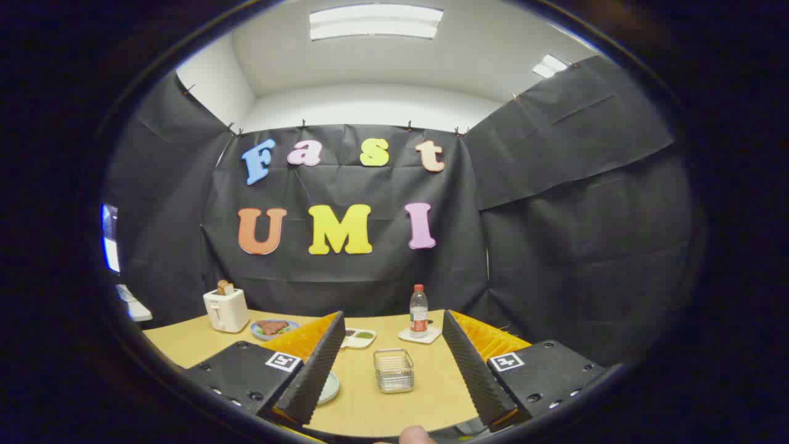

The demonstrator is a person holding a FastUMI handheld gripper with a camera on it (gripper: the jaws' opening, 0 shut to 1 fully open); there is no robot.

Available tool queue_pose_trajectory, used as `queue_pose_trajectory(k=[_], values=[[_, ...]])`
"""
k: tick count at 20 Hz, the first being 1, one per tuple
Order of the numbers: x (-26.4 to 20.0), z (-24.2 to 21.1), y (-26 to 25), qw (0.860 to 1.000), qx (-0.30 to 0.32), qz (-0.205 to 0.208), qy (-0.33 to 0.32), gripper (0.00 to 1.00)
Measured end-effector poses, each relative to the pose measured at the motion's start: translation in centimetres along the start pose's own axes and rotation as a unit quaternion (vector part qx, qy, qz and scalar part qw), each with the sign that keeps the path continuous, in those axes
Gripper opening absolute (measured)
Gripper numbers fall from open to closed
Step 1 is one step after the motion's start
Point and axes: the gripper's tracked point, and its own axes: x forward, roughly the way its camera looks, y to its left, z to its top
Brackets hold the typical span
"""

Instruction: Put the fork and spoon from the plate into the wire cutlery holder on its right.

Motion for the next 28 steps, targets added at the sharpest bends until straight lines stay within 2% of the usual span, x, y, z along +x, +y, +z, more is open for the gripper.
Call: queue_pose_trajectory(k=[4,8,13,19,24,28], values=[[0.1,-0.7,1.2,1.0,0.005,0.015,0.013,0.97],[0.4,-2.3,2.4,0.999,-0.016,0.027,0.037,0.97],[0.3,-2.0,3.9,0.998,-0.005,0.042,0.041,0.97],[0.5,-2.2,4.5,0.998,-0.003,0.042,0.046,0.97],[1.1,-3.1,6.0,0.996,-0.018,0.051,0.073,0.97],[2.4,-5.6,7.8,0.991,-0.022,0.065,0.118,0.97]])
